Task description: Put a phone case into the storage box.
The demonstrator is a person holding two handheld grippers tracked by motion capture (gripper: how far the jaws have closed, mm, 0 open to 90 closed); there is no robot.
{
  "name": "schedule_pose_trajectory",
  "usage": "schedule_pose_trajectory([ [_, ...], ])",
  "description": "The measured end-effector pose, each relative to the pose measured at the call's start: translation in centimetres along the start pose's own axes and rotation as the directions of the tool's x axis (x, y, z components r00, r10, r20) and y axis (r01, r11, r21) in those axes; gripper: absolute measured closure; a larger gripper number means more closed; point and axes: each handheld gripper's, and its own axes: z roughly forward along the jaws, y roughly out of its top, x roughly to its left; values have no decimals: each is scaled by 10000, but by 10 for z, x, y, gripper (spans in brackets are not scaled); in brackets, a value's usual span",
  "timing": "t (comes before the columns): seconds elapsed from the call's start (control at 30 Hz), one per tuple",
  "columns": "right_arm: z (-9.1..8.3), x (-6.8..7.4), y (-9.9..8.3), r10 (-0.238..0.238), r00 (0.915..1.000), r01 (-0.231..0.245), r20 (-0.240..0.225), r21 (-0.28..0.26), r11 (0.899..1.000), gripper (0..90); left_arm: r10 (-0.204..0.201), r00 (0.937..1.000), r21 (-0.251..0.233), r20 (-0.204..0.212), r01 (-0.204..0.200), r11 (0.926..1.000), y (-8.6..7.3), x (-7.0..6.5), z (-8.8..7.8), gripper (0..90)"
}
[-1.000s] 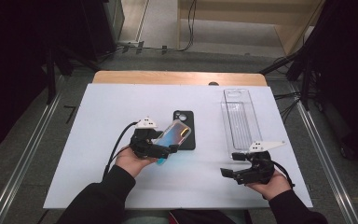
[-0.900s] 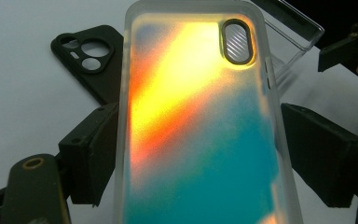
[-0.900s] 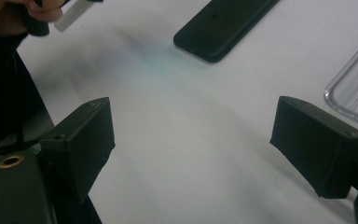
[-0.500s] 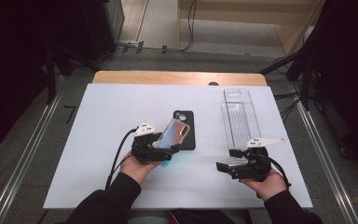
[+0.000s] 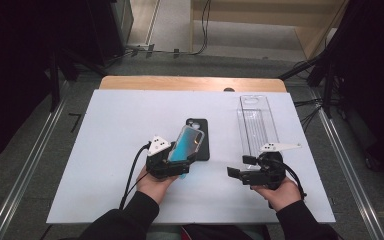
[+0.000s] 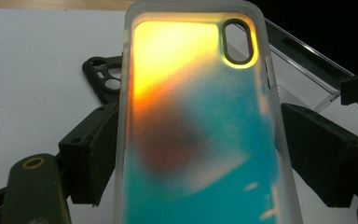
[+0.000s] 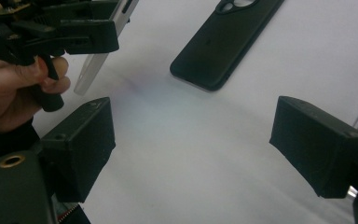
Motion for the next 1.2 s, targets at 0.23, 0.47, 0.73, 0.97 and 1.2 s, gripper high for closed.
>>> schedule_pose_trajectory([
  [0.23,5,6,8,290,9994,-289,179,-31,9996,124,-293,9995,-226,-151,290,9993,-9,-4,3,165],
  [0.47,9,9,13,512,9987,-509,71,-320,9982,124,-37,9989,-507,-477,12,9987,-13,-9,6,165],
  [0.73,14,13,23,804,9958,-829,-441,-589,9948,125,155,9986,-681,-513,-190,9975,-20,-12,10,165],
  [0.97,22,15,33,1067,9908,-1125,-835,-688,9913,125,190,9984,-716,-542,-228,9972,-21,-15,10,165],
  [1.2,32,21,41,1045,9901,-1114,-932,-720,9912,130,61,9991,-860,-425,-98,9962,-22,-18,10,165],
])
